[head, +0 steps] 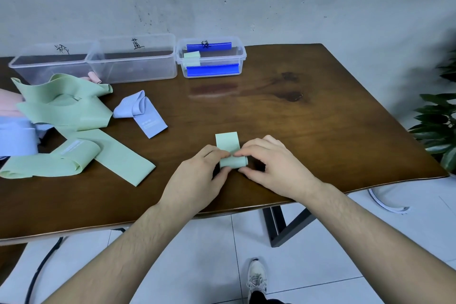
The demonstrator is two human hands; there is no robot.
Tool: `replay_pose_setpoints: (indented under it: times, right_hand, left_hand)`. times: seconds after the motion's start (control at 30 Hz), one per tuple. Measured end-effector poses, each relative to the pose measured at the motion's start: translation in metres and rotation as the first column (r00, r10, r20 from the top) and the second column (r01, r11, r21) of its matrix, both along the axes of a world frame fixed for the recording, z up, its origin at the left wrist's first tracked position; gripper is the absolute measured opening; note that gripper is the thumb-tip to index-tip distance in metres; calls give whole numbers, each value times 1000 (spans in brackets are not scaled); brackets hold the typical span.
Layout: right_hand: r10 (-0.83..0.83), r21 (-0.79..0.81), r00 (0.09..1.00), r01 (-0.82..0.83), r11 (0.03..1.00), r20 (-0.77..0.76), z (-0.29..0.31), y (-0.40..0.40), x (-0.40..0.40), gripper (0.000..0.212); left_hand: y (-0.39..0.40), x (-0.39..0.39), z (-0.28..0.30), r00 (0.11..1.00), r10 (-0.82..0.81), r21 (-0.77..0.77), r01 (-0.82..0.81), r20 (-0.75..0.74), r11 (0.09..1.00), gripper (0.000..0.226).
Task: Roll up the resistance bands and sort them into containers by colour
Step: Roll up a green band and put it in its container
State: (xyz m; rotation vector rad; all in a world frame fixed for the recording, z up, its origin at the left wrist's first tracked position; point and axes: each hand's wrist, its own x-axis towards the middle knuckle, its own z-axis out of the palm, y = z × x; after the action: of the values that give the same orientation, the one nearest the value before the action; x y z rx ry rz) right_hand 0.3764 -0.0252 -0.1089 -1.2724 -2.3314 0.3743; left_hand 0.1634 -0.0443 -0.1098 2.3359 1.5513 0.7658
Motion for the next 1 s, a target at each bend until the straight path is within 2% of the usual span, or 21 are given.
replay_pose_setpoints:
  times: [0.13,0.3,0.5,0.6,0.8,1.0]
  right_hand:
    - [-17,-10,1000,17,1000,9,2,4,-1,31]
    - [-16,6,999,16,1000,47,3,9,-1,31]
    - [-8,10,999,8,1000,50,2,7,1,42]
    - [-16,19,999,15,1000,51,0,6,2,39]
    - [-26,-33,997,28,999,69,3,16,-1,39]
    - [-19,0,999,19,1000,44,4,15,-4,35]
  left_hand:
    - [0,1,-2,1000,13,15,-13,-7,1000,35]
    - [2,-1,-2,999,-39,51,41,-31,998,30]
    - [11,-4,-2,995,-23,107,33,-92,994,29]
    - [13,-3,-3,993,-4,81,14,-119,997,32]
    - [15,-3,-4,995,3,28,0,-105,1000,44]
    - [18,-5,-1,999,-37,89,39,-26,995,30]
